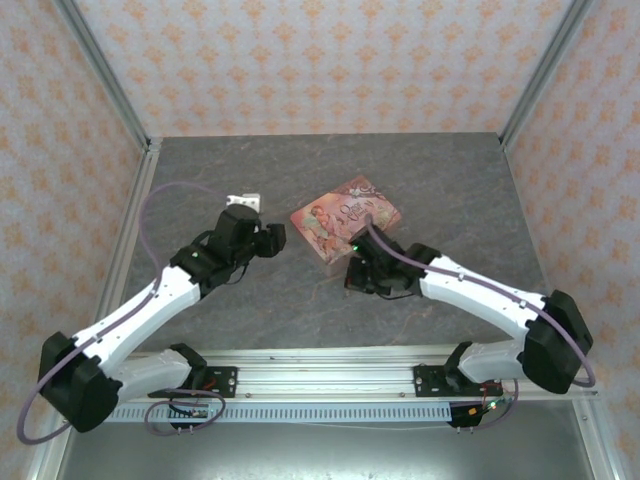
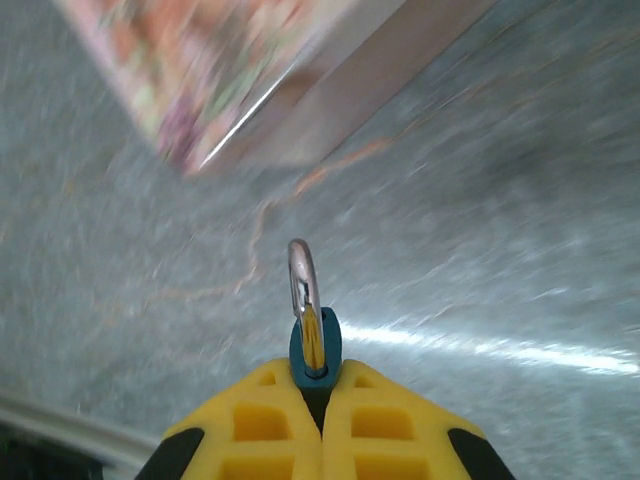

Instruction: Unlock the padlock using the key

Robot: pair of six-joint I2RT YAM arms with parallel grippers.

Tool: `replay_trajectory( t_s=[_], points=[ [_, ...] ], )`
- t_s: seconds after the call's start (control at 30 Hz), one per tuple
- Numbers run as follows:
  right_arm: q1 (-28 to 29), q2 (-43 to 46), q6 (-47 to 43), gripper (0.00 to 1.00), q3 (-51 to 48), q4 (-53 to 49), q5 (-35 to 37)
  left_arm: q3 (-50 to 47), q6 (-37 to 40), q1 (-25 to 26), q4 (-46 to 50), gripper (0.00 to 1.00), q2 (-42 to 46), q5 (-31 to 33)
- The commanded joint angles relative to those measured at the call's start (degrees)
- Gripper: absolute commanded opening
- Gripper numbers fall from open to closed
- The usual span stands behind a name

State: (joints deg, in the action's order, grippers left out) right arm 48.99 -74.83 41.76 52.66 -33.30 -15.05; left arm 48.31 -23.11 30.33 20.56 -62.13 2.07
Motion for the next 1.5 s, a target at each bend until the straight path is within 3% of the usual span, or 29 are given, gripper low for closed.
replay_trajectory(
  t_s=[0.0, 0.07, 0.37, 0.53, 0.73, 0.9, 1.17, 1.2, 1.3, 1.47],
  points=[
    [4.7, -4.0, 2.9, 0.0, -0.6, 6.5, -0.1, -3.4, -1.6, -1.4, 8.0, 0.75, 4.4, 6.1],
    [7.5, -7.8, 4.1, 0.0, 0.6, 9.8, 0.2, -5.3, -3.2, -2.6, 9.5, 1.0, 6.8, 6.0],
    [11.0, -25.0, 7.5, 0.0, 6.4, 23.8, -5.7, -10.9, -7.1, -5.7, 16.2, 1.0, 16.0, 5.7],
    [10.9, -28.0, 6.5, 0.0, 8.7, 19.1, -3.3, -12.1, -7.2, -5.9, 18.3, 1.0, 19.3, 6.5],
    [10.5, -27.1, 5.8, 0.21, 8.9, 11.0, 2.6, -12.4, -7.2, -6.0, 17.9, 1.0, 18.8, 6.2],
    [10.5, -22.4, 3.4, 0.42, 9.9, 4.6, 7.8, -11.7, -6.0, -6.1, 17.5, 1.0, 17.2, 6.3],
    [10.5, -6.9, -2.9, 0.6, 9.0, -1.8, 17.0, -5.8, 2.0, -8.6, 19.1, 1.0, 14.9, 7.6],
    [10.4, -4.2, -3.9, 0.66, 8.7, -2.9, 19.6, -5.1, 3.6, -9.1, 18.8, 1.0, 14.4, 8.1],
    [10.1, 4.6, -6.4, 0.99, 7.2, -6.4, 31.6, -3.7, 6.8, -10.7, 16.1, 1.0, 12.9, 11.9],
    [2.8, 18.3, -14.5, 1.0, -2.8, -2.9, 47.6, -6.1, 14.7, -14.7, 4.2, 1.0, 10.1, 15.4]
  ],
)
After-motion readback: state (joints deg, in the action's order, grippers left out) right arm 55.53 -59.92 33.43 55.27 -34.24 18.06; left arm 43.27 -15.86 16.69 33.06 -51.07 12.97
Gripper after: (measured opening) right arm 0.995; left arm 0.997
